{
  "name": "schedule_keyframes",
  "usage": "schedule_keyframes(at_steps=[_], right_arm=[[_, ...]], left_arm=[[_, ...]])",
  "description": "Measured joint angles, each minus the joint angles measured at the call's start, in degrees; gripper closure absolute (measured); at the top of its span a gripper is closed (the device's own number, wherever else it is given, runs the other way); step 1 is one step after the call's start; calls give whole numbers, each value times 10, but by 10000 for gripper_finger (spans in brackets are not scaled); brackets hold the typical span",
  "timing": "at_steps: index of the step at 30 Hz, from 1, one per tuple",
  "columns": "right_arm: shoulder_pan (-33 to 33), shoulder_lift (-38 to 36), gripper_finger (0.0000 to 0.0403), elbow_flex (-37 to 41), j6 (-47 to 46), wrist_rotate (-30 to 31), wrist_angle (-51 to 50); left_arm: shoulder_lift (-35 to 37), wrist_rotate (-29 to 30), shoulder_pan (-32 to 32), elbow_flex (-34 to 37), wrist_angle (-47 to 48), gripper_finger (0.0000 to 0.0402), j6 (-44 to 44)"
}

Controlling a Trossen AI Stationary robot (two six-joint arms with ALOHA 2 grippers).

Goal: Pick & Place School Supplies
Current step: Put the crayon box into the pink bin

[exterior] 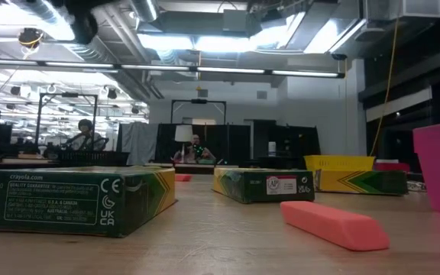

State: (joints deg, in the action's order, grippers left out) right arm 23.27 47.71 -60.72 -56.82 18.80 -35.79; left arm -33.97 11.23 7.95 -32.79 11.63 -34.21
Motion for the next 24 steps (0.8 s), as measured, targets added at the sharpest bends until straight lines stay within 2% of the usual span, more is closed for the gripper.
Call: schedule_keyframes(at_steps=[3, 8, 11, 15, 18, 24], right_arm=[[9, 40, 295, -1, -54, -44, -50], [31, 99, 295, 0, -100, -64, -97], [46, 126, 295, -1, -126, -70, -113], [69, 155, 295, -1, -171, -84, -177], [84, 170, 295, -1, -216, -81, -222], [100, 198, 295, -1, -238, -46, -200]], left_arm=[[-64, -27, 18, -26, 64, 386, -42], [-157, -58, 65, -27, 47, 386, -80], [-201, -25, 91, -27, 4, 386, -115], [-252, 16, 117, -27, -69, 386, -119], [-287, 33, 123, -28, -83, 386, -160], [-353, 61, 125, -27, -162, 379, -217]])
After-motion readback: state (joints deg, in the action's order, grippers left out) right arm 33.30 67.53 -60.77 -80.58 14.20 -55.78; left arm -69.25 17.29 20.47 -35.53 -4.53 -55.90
